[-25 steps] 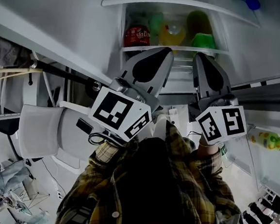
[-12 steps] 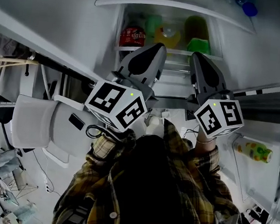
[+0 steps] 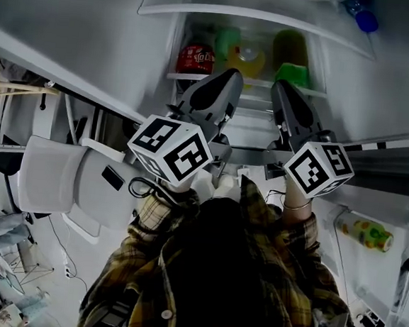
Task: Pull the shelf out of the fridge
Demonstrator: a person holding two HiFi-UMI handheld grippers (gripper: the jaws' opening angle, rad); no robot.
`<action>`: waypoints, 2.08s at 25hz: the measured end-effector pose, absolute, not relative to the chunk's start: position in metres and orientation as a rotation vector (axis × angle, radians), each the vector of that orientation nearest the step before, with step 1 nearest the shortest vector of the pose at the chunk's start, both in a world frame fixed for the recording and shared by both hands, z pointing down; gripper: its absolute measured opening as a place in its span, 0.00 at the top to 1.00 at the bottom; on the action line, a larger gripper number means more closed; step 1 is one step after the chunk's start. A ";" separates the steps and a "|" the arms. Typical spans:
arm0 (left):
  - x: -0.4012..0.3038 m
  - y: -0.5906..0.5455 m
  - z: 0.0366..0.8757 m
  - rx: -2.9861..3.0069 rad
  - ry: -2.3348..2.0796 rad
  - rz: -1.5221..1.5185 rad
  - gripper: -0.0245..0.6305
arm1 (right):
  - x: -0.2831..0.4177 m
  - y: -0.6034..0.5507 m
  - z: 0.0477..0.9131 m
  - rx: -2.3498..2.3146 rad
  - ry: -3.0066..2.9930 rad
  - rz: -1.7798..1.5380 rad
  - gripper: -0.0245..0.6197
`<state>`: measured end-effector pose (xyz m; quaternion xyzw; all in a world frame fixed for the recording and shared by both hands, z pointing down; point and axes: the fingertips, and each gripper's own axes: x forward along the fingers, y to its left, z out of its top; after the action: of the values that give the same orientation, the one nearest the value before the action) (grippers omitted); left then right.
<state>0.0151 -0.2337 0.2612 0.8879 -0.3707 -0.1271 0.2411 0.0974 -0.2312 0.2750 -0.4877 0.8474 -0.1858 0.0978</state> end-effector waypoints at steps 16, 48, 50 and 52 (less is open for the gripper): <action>0.020 -0.248 0.296 2.278 -0.967 -0.321 0.70 | 0.094 -0.245 0.314 -1.218 2.387 -0.945 0.75; 0.024 -0.272 0.368 1.906 -0.799 -0.353 0.56 | 0.105 -0.268 0.374 -1.126 2.120 -1.317 0.71; 0.025 -0.277 0.370 1.898 -0.799 -0.357 0.56 | 0.105 -0.274 0.372 -1.101 2.111 -1.311 0.71; 0.026 -0.281 0.371 1.888 -0.807 -0.357 0.56 | 0.105 -0.277 0.373 -1.087 2.094 -1.319 0.71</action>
<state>0.0263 -0.2814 0.3711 0.7823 -0.3341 -0.1478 0.5044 0.1052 -0.2774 0.3730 -0.3925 0.7561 -0.4763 0.2176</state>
